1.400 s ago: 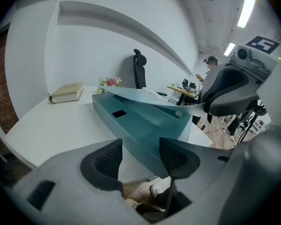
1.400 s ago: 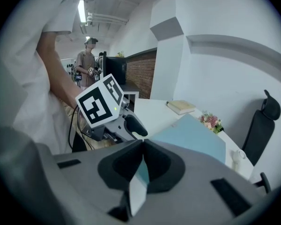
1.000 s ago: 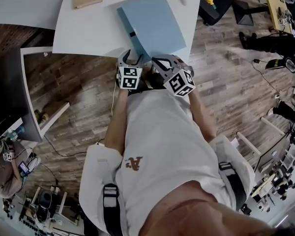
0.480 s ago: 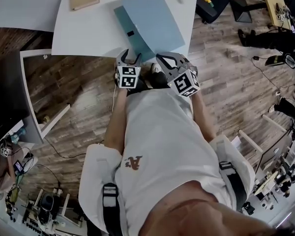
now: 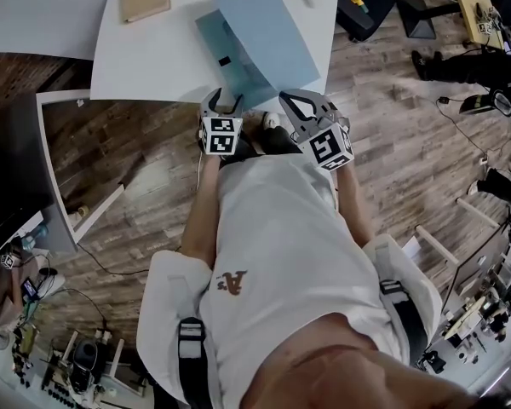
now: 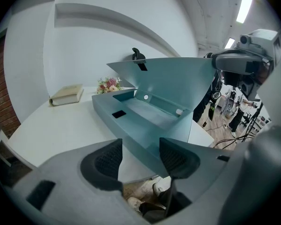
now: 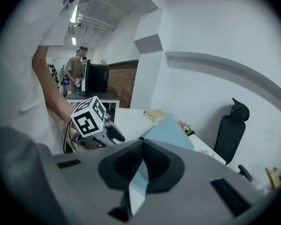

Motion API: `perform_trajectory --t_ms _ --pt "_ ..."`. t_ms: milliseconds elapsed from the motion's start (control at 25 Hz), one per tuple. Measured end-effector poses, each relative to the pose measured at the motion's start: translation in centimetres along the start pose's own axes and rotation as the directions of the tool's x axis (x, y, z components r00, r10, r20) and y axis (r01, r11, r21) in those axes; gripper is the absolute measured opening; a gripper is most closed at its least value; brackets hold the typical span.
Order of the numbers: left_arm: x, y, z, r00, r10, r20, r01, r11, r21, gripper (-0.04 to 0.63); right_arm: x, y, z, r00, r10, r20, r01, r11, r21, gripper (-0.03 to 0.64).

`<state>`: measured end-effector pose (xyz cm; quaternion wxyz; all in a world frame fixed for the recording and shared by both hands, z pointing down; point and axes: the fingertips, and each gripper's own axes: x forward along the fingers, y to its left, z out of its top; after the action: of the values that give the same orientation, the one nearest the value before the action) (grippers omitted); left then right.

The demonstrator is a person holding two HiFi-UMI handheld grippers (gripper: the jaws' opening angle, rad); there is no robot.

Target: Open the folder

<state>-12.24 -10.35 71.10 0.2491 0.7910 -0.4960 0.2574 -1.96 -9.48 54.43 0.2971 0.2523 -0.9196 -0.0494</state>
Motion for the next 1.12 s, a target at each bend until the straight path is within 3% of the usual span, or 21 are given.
perform_trajectory --t_ms 1120 --pt "0.0 0.1 0.0 1.0 0.012 -0.004 -0.012 1.0 0.007 0.259 -4.2 -5.6 -0.4 0.98 -0.196 0.034 0.193 0.978 0.086 0.006"
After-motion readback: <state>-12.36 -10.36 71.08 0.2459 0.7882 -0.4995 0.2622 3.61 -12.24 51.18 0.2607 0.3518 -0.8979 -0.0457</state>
